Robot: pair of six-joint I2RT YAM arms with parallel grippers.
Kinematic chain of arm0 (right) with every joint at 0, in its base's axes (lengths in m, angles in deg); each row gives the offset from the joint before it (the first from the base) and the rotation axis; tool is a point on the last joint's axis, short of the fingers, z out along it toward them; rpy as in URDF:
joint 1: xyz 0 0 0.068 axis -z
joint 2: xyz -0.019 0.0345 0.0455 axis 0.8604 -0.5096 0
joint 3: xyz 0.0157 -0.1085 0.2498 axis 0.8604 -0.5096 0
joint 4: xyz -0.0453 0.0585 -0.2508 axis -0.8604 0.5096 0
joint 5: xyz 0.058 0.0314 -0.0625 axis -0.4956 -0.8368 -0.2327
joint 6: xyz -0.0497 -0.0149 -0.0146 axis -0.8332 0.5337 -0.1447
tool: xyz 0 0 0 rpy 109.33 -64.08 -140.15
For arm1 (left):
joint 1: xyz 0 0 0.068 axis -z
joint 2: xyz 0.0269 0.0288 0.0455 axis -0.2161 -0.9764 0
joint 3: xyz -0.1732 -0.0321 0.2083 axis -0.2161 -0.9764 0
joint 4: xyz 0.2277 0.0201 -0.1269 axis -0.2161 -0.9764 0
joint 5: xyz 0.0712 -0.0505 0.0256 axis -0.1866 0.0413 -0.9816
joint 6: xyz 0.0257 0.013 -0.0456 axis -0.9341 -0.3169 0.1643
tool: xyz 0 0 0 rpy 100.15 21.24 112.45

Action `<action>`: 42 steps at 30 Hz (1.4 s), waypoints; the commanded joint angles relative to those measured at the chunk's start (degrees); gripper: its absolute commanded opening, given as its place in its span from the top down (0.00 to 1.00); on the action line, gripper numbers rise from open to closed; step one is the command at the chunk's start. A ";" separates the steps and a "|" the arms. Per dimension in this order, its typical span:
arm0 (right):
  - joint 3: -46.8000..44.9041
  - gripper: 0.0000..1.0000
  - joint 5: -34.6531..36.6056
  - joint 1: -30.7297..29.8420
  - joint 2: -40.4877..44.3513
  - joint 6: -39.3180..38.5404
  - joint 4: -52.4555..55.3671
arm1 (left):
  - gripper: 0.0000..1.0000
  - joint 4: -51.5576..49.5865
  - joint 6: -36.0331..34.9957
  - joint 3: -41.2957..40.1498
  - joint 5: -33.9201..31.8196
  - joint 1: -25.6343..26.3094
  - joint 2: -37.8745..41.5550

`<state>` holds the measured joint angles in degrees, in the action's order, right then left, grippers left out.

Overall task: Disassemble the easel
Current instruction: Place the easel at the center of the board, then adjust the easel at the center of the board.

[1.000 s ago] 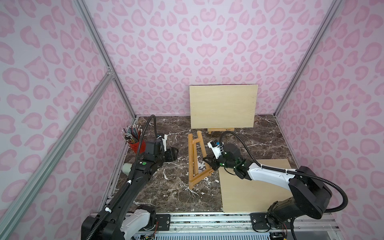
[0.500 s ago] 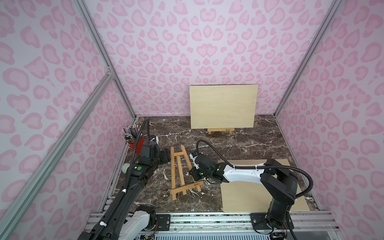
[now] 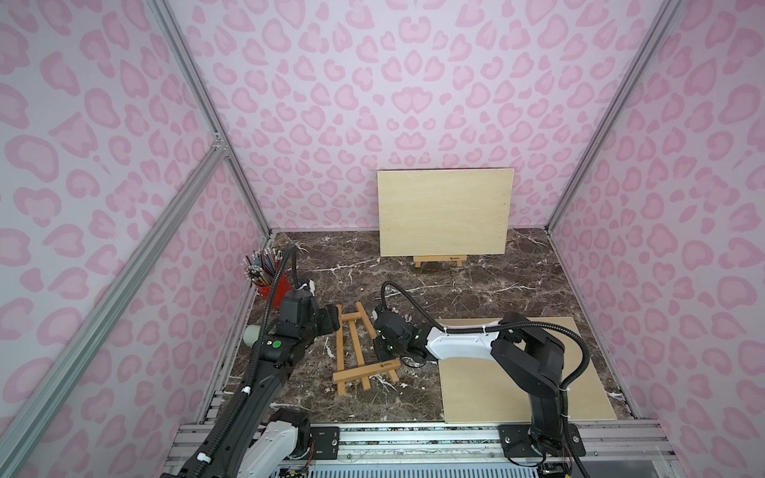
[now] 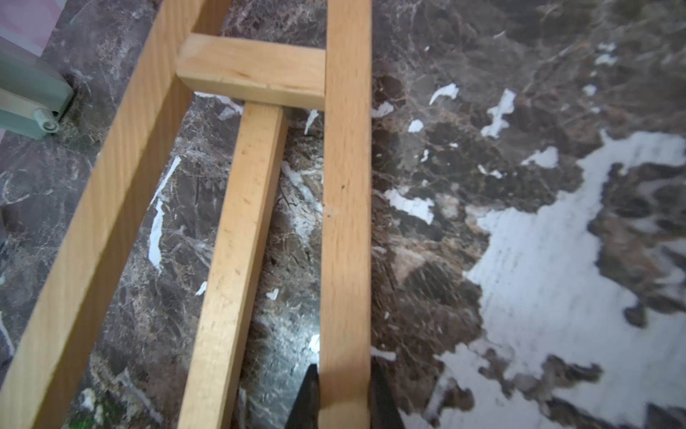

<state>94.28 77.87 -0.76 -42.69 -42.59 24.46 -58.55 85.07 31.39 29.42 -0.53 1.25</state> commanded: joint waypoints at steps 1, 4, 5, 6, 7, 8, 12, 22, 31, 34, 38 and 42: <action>0.62 0.85 1.74 -0.02 -1.14 -0.02 0.47 | 0.24 0.25 0.43 -0.13 1.09 -0.08 0.31; 0.22 0.81 1.08 -0.04 -0.90 0.07 0.04 | 0.23 0.09 1.14 -0.08 1.73 0.01 0.31; 0.09 0.79 1.03 -0.03 -0.72 0.08 0.02 | 0.22 0.13 1.53 -0.24 2.03 0.07 0.31; -0.16 0.78 0.73 -0.01 -0.47 0.13 -0.13 | 0.22 0.31 2.13 -0.54 2.36 0.16 0.31; -0.31 0.76 0.44 -0.05 -0.20 0.18 -0.26 | 0.22 0.54 2.73 -0.82 2.54 0.33 0.31; -0.59 0.75 0.00 -0.01 0.20 0.22 -0.47 | 0.21 0.79 3.45 -1.24 2.72 0.58 0.27; -2.24 0.70 -1.57 0.25 1.97 0.74 -1.96 | 0.21 1.64 6.26 -2.68 2.27 2.86 -0.33; -8.28 0.57 -4.41 2.56 11.31 1.46 -5.13 | 0.20 4.83 11.71 -2.37 -1.67 12.00 -7.40; -19.13 0.46 -4.65 7.22 23.08 1.61 -6.51 | 0.21 4.68 17.23 5.16 -4.90 21.33 -23.54; -22.14 0.46 -4.69 9.31 26.00 1.36 -6.80 | 0.24 2.87 19.12 8.33 -5.44 23.17 -29.32; -25.07 0.46 -4.77 11.89 29.44 1.14 -6.96 | 0.27 2.15 21.03 10.04 -5.71 24.48 -34.38; -27.31 0.46 -4.82 13.81 31.70 0.81 -7.55 | 0.30 2.34 21.73 11.77 -5.45 25.64 -38.55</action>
<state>68.05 72.82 12.31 -11.61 -41.08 18.62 -55.75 105.27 42.01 24.51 24.67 -35.66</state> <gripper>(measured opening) 0.546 0.701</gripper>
